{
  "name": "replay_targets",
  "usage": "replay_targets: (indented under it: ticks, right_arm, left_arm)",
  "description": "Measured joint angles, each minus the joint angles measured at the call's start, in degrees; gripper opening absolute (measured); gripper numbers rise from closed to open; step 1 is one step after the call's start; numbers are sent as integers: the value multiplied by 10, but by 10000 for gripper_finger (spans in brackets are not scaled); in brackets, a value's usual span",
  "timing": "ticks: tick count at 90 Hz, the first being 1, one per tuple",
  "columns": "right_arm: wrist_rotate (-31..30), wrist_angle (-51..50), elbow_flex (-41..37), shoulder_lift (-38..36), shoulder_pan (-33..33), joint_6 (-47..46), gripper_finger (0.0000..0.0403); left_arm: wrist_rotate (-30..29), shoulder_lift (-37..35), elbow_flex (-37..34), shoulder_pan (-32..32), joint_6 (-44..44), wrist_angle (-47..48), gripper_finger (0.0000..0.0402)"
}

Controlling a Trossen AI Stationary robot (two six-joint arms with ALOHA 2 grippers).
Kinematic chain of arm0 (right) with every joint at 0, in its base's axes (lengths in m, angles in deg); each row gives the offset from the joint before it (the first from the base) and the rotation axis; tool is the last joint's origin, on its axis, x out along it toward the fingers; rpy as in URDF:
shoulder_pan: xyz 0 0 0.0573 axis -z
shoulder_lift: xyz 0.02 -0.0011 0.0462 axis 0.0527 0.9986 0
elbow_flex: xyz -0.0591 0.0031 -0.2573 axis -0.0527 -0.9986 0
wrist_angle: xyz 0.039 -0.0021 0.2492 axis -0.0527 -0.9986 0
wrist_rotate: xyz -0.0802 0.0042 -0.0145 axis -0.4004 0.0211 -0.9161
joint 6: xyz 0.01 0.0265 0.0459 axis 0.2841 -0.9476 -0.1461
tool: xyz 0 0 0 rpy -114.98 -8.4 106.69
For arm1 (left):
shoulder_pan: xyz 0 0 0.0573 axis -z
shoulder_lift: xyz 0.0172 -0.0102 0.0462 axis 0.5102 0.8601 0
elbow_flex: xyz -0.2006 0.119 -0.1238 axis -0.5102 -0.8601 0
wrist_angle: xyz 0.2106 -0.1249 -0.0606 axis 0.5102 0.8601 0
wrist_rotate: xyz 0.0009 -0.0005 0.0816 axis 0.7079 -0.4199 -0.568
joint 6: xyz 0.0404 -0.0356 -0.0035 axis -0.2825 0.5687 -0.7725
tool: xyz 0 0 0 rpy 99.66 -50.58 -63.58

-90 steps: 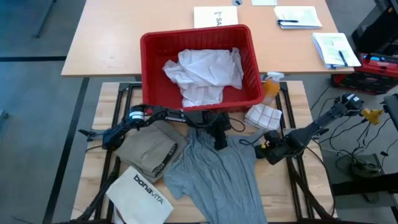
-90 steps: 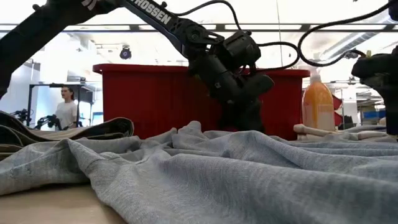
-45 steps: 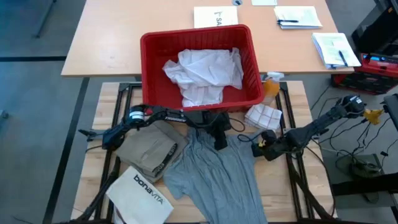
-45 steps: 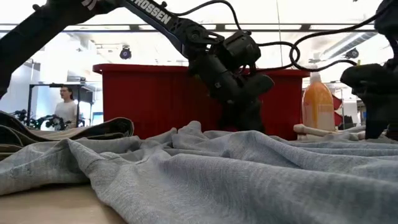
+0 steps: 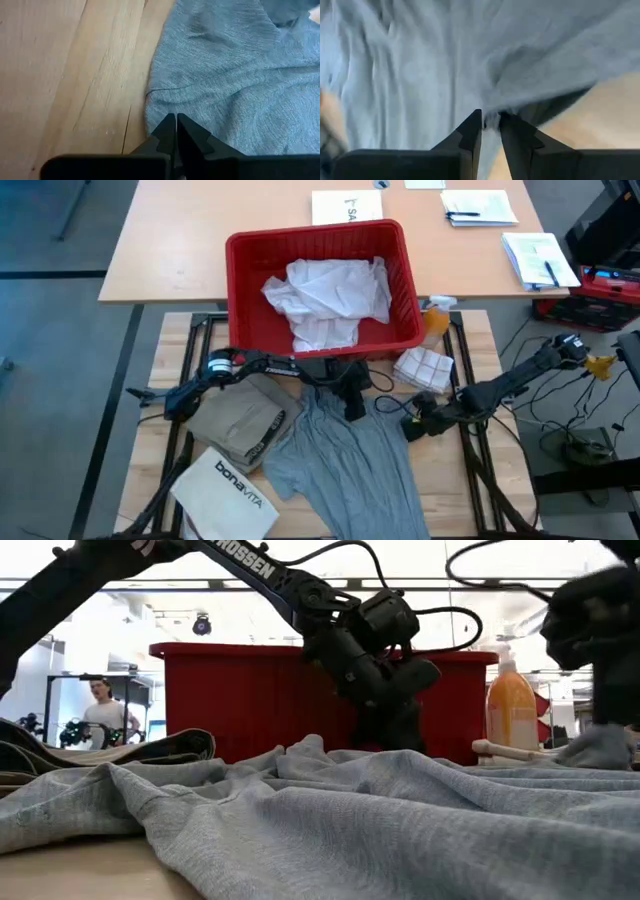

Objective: Fold laundry
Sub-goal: Fold the gray shirt

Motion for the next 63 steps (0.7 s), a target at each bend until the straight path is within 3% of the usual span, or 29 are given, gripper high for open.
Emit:
replay_targets:
  ticks: [8, 29, 38, 46, 63]
  right_arm:
    - [75, -16, 11, 0, -6, 2, 68]
    - [201, -135, 50, 1, -44, -30, 67]
    - [181, -185, 53, 1, -56, -46, 55]
    - [105, -229, 52, 3, -67, -84, 44]
    - [-23, -127, 20, 9, -82, -62, 57]
  left_arm:
    - [0, 0, 0, 0, 0, 0, 0]
    - [0, 0, 0, 0, 0, 0, 0]
    - [0, 0, 0, 0, 0, 0, 0]
    - [0, 0, 0, 0, 0, 0, 0]
    - [19, 0, 0, 6, 5, 1, 0]
